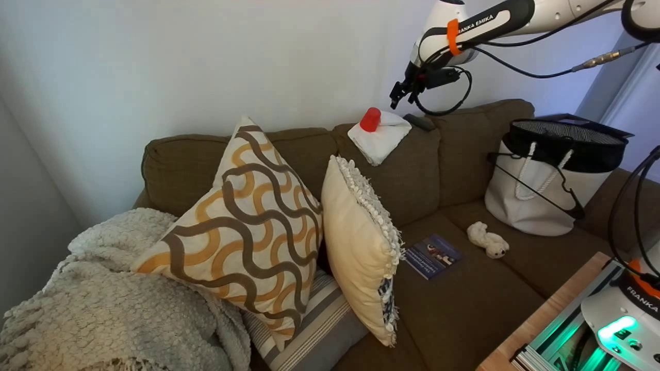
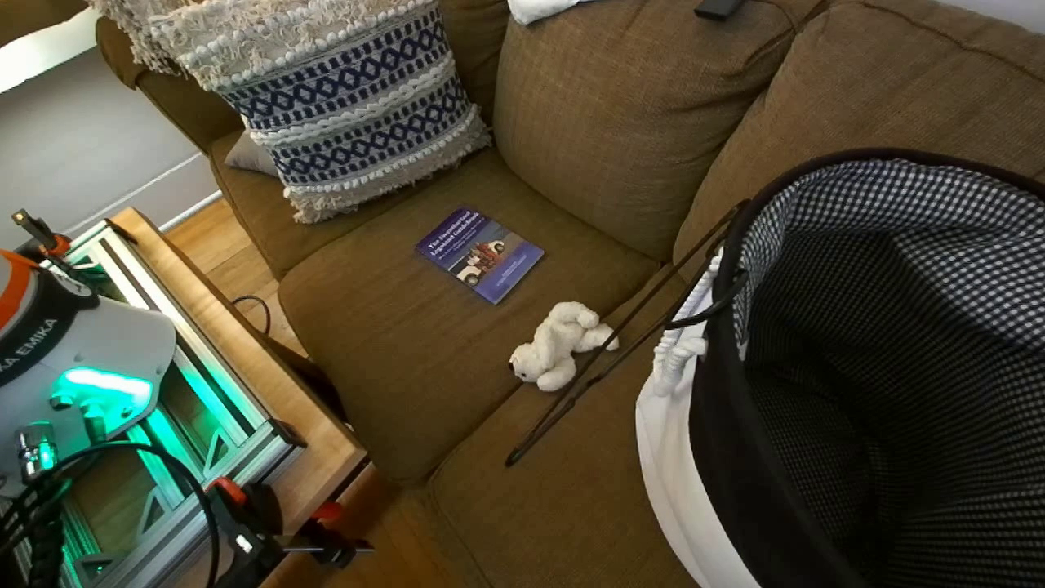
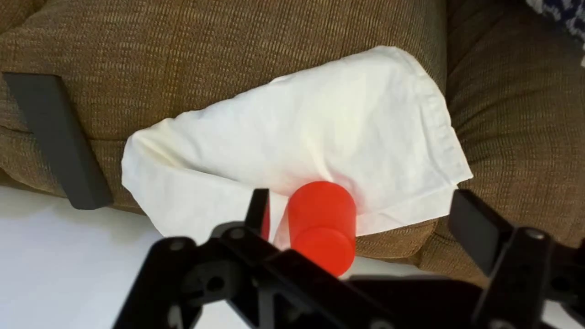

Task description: Move the cup to the sofa middle seat

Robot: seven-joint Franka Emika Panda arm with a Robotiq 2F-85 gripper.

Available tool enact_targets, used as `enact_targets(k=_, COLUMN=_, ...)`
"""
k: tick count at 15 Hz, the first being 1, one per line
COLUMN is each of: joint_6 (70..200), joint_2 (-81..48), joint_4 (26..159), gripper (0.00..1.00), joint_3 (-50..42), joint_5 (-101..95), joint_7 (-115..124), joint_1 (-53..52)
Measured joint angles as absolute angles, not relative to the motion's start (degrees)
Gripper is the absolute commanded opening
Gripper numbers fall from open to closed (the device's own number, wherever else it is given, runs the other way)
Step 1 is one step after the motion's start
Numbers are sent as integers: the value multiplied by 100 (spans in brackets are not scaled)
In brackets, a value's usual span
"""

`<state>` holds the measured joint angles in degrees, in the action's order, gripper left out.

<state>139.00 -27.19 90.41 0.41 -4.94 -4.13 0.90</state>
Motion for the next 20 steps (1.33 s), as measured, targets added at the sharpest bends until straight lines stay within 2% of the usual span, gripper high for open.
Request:
enact_targets(k=6, joint_6=13899, joint_2=-3721, joint_4=7879, gripper=100, joint_3=36, joint_5=-438, joint_7=-843, joint_1=271)
enact_targets(k=13, joint_6=13714, joint_2=-4987, joint_4=6246, gripper=100, joint_3=489, joint_5=-112, joint_7=-1959, joint_1=575)
enact_targets(k=14, joint_6=13674, joint_2=-5135, joint_4=6034, gripper=76, joint_3=512, joint_5=-102, joint_7=-2032, joint_1=585)
enact_targets(k=15, joint_6=13619, joint_2=-5266, joint_4=5844, gripper=74, joint_3=534, joint_5=-99, joint_7=-2092, joint_1=589)
enact_targets(k=20, joint_6=13308, joint_2=-5785, joint_4=5091, gripper=35, joint_3=684, joint_5=-87, joint_7=-2445, joint_1=589)
